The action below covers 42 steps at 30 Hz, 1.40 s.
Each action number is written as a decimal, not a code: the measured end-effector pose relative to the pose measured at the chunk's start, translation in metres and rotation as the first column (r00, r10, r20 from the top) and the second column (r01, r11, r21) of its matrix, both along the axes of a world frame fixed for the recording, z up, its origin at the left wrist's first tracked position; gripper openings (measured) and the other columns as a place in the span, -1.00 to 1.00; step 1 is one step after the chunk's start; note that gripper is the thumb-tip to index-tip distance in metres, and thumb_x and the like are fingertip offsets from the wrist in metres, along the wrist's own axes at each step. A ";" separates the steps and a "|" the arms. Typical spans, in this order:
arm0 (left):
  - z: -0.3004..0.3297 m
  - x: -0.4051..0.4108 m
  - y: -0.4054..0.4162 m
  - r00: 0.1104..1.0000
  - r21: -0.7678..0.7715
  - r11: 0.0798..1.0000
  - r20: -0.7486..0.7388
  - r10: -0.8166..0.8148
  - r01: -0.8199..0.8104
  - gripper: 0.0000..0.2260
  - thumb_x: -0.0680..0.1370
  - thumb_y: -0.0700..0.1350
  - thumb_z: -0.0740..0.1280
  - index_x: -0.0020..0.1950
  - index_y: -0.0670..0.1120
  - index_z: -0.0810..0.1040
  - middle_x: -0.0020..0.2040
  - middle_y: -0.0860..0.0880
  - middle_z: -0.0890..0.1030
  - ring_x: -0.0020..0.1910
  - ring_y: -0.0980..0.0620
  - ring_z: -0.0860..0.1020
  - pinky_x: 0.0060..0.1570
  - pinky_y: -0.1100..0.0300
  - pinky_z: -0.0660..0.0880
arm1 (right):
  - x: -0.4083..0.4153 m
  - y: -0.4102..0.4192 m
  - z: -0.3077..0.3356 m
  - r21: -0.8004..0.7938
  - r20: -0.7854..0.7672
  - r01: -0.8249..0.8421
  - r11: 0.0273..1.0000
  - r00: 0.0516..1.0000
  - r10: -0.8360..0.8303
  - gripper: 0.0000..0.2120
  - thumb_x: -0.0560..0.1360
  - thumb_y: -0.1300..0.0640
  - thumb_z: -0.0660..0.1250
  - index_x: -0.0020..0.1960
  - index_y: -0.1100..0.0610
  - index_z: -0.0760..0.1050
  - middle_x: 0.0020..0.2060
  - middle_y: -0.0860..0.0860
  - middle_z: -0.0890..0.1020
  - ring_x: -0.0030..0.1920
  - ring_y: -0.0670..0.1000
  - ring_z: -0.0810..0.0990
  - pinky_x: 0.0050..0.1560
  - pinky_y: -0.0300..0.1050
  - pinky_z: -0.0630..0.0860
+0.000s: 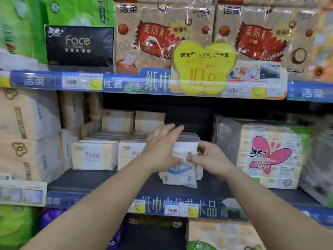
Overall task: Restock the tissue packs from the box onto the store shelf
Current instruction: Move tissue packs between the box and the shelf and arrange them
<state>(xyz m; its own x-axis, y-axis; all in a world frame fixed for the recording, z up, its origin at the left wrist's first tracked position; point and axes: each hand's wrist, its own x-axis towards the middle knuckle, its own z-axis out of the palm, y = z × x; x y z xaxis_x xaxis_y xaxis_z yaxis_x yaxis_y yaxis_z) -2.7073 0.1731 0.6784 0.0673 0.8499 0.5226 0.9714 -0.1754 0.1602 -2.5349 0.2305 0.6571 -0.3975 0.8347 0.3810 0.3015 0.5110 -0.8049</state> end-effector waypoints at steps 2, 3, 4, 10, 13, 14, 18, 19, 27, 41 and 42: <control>0.000 0.004 0.002 0.991 -0.139 0.989 -0.127 0.038 -0.056 -0.54 0.49 0.10 0.36 0.34 0.05 0.36 0.37 -0.04 0.42 0.38 -0.08 0.34 0.34 0.03 0.25 | -0.008 -0.005 0.004 0.058 0.071 -0.059 0.997 0.996 0.055 -0.84 0.37 0.24 0.48 -0.08 0.11 0.58 -0.34 -0.14 0.61 -0.42 -0.24 0.47 -0.30 -0.31 0.43; -0.003 0.001 0.003 0.993 -0.176 0.982 -0.106 0.045 -0.063 -0.65 0.51 0.08 0.34 0.25 0.02 0.42 0.26 -0.04 0.51 0.29 -0.09 0.43 0.26 0.04 0.34 | -0.008 -0.005 0.005 0.072 0.071 -0.071 0.995 0.995 0.066 -0.78 0.37 0.22 0.50 -0.03 0.06 0.56 -0.30 -0.18 0.60 -0.40 -0.28 0.48 -0.28 -0.38 0.39; -0.006 -0.004 0.003 0.999 -0.184 0.982 -0.012 0.040 -0.042 -0.70 0.53 0.06 0.33 0.20 0.00 0.44 0.19 -0.04 0.55 0.21 -0.08 0.48 0.20 0.04 0.40 | -0.005 -0.003 0.004 0.067 0.048 -0.066 0.996 0.997 0.063 -0.67 0.36 0.18 0.52 0.08 0.03 0.53 -0.18 -0.19 0.60 -0.30 -0.32 0.51 -0.19 -0.40 0.40; -0.056 -0.021 -0.003 0.396 -0.075 0.958 0.917 -0.044 0.278 -0.85 0.55 -0.12 0.37 0.05 0.09 0.48 0.04 0.11 0.64 -0.03 0.27 0.58 -0.12 0.39 0.52 | 0.030 0.019 -0.035 -0.275 -0.011 -0.046 0.960 0.999 0.045 -0.42 0.32 0.15 0.56 0.27 0.07 0.43 0.12 0.00 0.63 0.11 -0.05 0.61 0.20 -0.05 0.54; -0.084 -0.023 0.009 0.453 -0.252 0.902 0.889 0.071 0.352 -0.61 0.47 0.04 0.44 0.26 0.09 0.45 0.21 0.10 0.60 0.17 0.14 0.56 0.25 0.09 0.48 | 0.024 0.020 -0.056 -0.411 -0.026 -0.135 0.902 0.990 0.136 -0.54 0.38 0.34 0.48 0.23 0.12 0.48 0.10 0.04 0.68 0.09 0.00 0.66 0.18 0.06 0.56; -0.085 -0.026 0.013 0.514 -0.303 0.888 0.853 0.091 0.345 -0.50 0.41 0.06 0.46 0.32 0.09 0.42 0.24 0.10 0.58 0.20 0.12 0.55 0.29 0.02 0.46 | 0.023 0.022 -0.059 -0.411 -0.037 -0.119 0.904 0.993 0.114 -0.55 0.39 0.35 0.47 0.23 0.13 0.48 0.09 0.03 0.68 0.08 0.01 0.66 0.18 0.08 0.56; -0.083 -0.029 0.018 0.705 -0.378 0.912 0.690 0.162 0.160 -0.51 0.37 -0.14 0.44 0.27 -0.03 0.41 0.16 0.03 0.58 0.12 0.07 0.55 0.17 0.11 0.50 | 0.021 0.026 -0.061 -0.264 0.047 0.047 0.963 0.998 -0.036 -0.61 0.37 0.26 0.51 0.13 0.05 0.48 0.05 -0.06 0.67 0.00 -0.09 0.65 0.03 -0.15 0.59; -0.084 -0.029 0.019 0.703 -0.355 0.929 0.686 0.186 0.100 -0.58 0.40 -0.18 0.45 0.21 -0.07 0.42 0.12 0.00 0.58 0.08 0.05 0.56 0.10 0.14 0.51 | 0.019 0.024 -0.061 -0.192 0.080 0.113 0.975 0.992 -0.100 -0.60 0.37 0.22 0.52 0.13 0.01 0.46 0.02 -0.10 0.65 -0.02 -0.11 0.63 -0.04 -0.24 0.54; -0.109 -0.034 0.043 0.823 -0.486 0.872 0.520 0.230 0.062 -0.15 0.10 0.20 0.45 0.35 0.24 0.24 0.25 0.22 0.52 0.26 0.07 0.49 0.36 -0.08 0.33 | 0.017 0.040 -0.081 -0.185 0.391 0.253 0.950 0.906 -0.165 -0.14 0.06 -0.14 0.49 0.34 -0.16 0.32 0.20 -0.16 0.58 0.19 -0.03 0.54 0.27 0.05 0.46; -0.100 -0.037 0.040 0.883 -0.590 0.800 0.428 0.195 0.109 -0.24 0.17 0.28 0.29 0.37 0.18 0.33 0.26 0.17 0.54 0.26 0.02 0.47 0.41 -0.15 0.19 | 0.010 0.040 -0.080 -0.302 0.412 0.343 0.890 0.888 -0.202 -0.44 0.16 -0.07 0.32 0.17 -0.02 0.51 0.06 -0.13 0.66 0.05 -0.04 0.62 0.15 -0.03 0.53; -0.100 -0.038 0.041 0.872 -0.574 0.810 0.453 0.187 0.124 -0.27 0.17 0.28 0.30 0.35 0.19 0.34 0.26 0.18 0.54 0.27 0.02 0.47 0.41 -0.15 0.19 | 0.007 0.030 -0.072 -0.320 0.402 0.348 0.881 0.892 -0.207 -0.54 0.25 0.02 0.34 0.16 0.01 0.52 0.05 -0.09 0.66 0.03 -0.03 0.62 0.09 -0.09 0.54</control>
<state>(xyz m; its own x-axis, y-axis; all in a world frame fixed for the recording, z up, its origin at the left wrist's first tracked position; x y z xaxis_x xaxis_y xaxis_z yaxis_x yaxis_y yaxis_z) -2.7453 0.2139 0.5780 -0.0839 0.9914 -0.1001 0.7493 0.1290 0.6496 -2.5277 0.2607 0.5856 -0.1740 0.9797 -0.0994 0.6785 0.0461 -0.7331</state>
